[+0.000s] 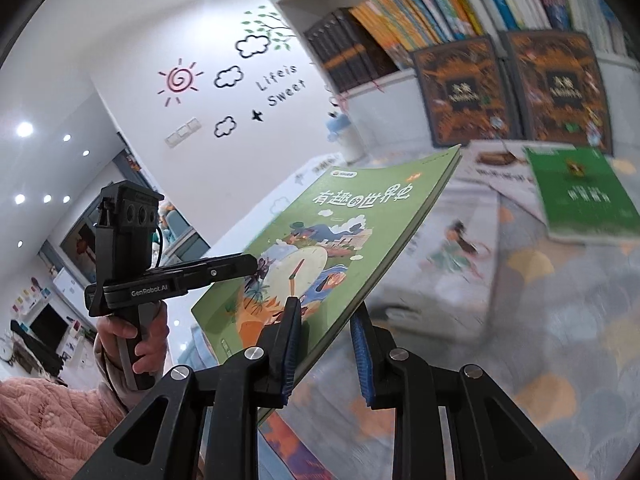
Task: Organize books
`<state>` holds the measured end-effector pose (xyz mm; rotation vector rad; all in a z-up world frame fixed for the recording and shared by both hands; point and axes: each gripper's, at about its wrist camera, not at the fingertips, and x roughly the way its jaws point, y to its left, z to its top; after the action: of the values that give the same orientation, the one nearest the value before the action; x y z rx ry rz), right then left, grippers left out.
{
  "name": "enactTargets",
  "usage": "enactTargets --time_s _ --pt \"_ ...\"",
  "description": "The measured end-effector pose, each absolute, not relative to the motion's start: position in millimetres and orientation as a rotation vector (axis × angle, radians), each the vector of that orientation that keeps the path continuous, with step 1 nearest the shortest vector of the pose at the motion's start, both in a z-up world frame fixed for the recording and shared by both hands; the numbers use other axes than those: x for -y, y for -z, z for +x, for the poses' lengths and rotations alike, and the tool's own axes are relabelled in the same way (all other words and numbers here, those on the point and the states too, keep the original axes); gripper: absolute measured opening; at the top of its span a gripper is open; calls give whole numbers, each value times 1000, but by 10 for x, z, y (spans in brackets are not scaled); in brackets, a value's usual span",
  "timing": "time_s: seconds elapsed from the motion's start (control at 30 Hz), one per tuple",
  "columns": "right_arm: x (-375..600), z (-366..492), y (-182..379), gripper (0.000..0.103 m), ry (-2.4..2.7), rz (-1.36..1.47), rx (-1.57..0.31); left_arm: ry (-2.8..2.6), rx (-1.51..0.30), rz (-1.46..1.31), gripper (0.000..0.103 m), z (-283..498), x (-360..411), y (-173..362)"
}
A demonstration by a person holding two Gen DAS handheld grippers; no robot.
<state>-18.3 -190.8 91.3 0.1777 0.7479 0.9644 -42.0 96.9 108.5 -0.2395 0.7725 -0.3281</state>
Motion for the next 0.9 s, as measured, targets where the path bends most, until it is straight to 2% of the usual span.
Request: enactTargets --time_s 0.23,0.47,0.9 --pt "1357 -195 -1253 24 -1032 102 -661 247 -682 -241 31 -541 -1434 -1374" --pt "753 -186 -1334 25 -1112 54 -652 162 -643 -273 32 -590 -1936 -1436" --pt "-156 -21 -884 26 -1133 -21 -747 88 -735 -361 33 -401 -2692 -876"
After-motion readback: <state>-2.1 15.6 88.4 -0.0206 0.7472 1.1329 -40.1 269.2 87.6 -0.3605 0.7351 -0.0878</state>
